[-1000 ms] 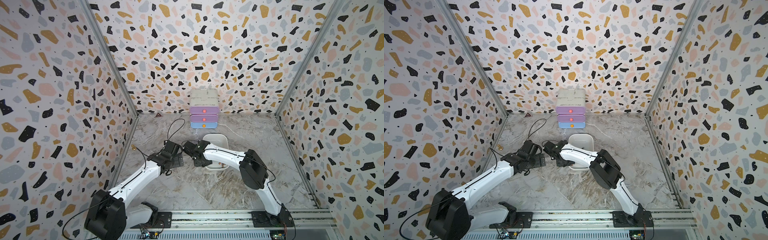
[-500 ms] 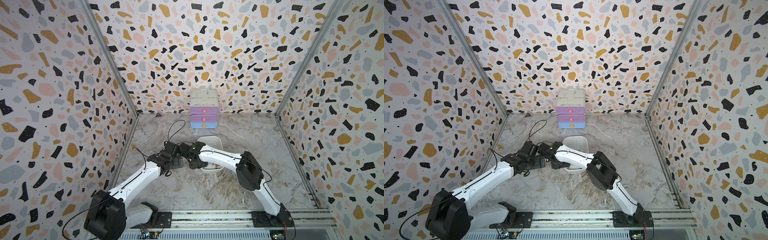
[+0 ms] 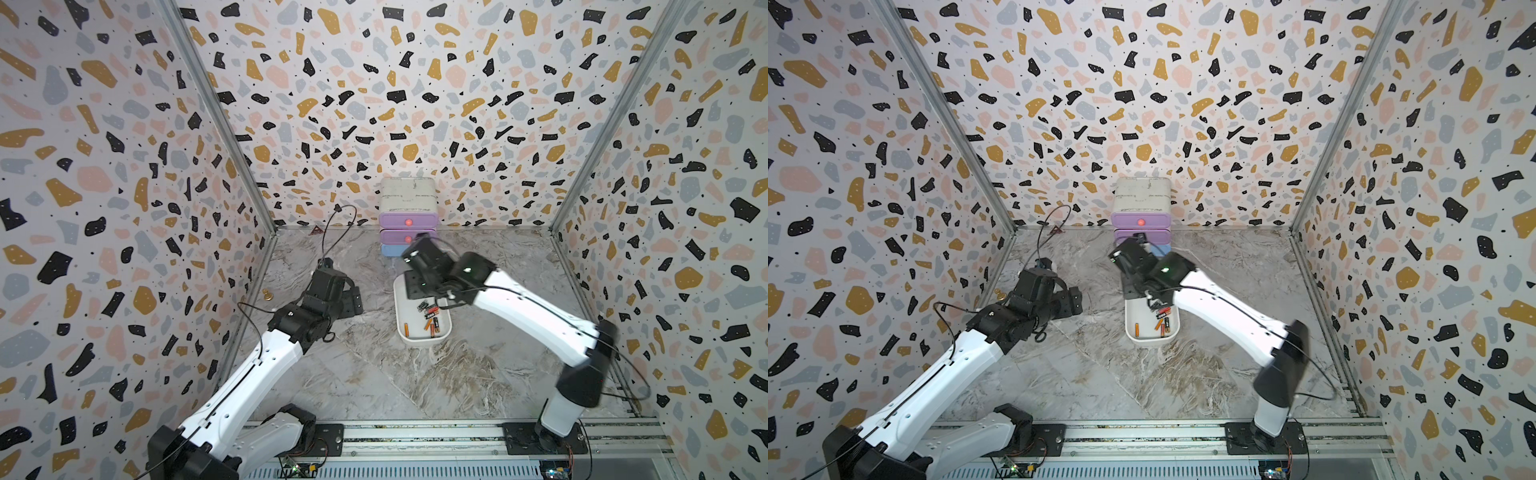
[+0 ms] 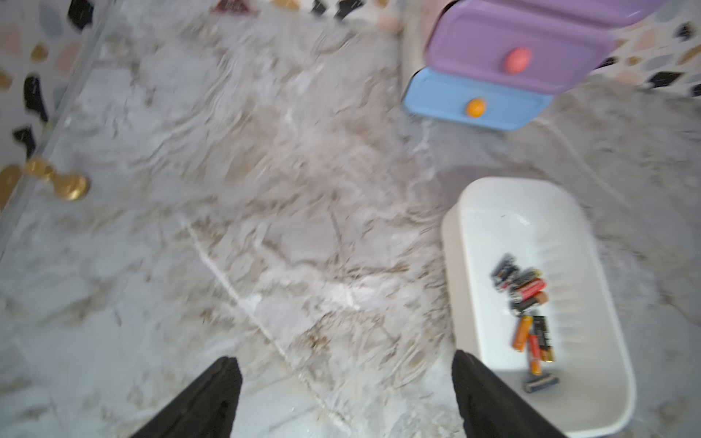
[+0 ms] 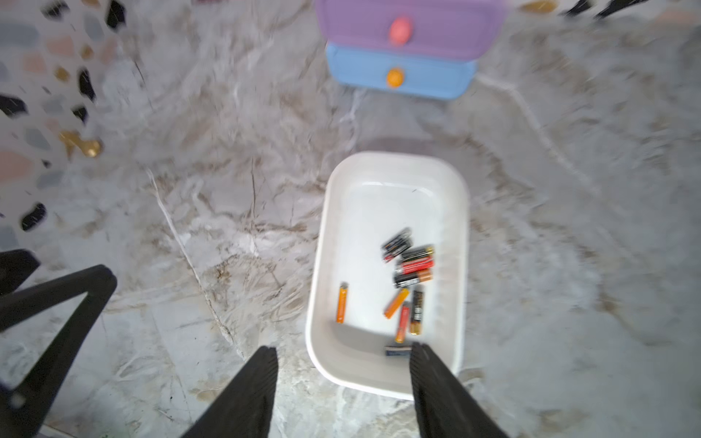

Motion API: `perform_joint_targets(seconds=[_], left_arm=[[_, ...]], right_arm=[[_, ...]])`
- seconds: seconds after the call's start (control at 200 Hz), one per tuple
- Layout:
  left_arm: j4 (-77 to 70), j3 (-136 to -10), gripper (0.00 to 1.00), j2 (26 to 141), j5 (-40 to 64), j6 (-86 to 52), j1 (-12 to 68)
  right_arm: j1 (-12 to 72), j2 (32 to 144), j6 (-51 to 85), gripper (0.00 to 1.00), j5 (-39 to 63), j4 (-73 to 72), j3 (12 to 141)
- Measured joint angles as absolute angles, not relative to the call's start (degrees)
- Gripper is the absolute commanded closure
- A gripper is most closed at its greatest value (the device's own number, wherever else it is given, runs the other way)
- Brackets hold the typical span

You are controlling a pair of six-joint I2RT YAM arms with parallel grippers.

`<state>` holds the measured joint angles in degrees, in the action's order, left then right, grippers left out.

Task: Take the batteries out of the storage box
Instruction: Place the storage box at the center of the board, then pick up the battery from the storage box.

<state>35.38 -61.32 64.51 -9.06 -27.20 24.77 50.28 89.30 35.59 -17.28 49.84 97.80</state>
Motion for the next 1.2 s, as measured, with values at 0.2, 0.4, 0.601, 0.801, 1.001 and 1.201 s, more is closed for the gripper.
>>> perform_joint_targets(seconds=[0.2, 0.4, 0.601, 0.801, 1.001, 1.201], left_arm=[[42.8, -94.7, 0.34, 92.5, 1.3, -15.3, 31.4], [54.0, -108.6, 0.39, 114.1, 6.1, -7.2, 37.4], [59.0, -112.9, 0.40, 124.0, 7.0, -5.8, 37.5], [58.6, -116.0, 0.45, 128.8, 5.3, -6.0, 37.6], [56.9, -117.3, 0.49, 132.8, 4.4, -6.9, 37.7], [55.4, -117.3, 0.56, 135.3, 3.3, -8.2, 38.4]], right_arm=[[35.9, 62.9, 21.4, 0.34, -13.0, 33.3, 62.0], [36.0, 61.4, 12.5, 0.34, -3.6, 22.2, 39.9], [36.0, 58.6, 9.5, 0.35, 4.5, 11.1, 32.1], [36.0, 56.3, 7.2, 0.35, 5.1, 6.3, 32.2], [36.0, 49.8, 5.5, 0.36, 2.6, 6.0, 32.2], [36.0, 46.0, 4.5, 0.35, -0.6, 6.5, 32.2]])
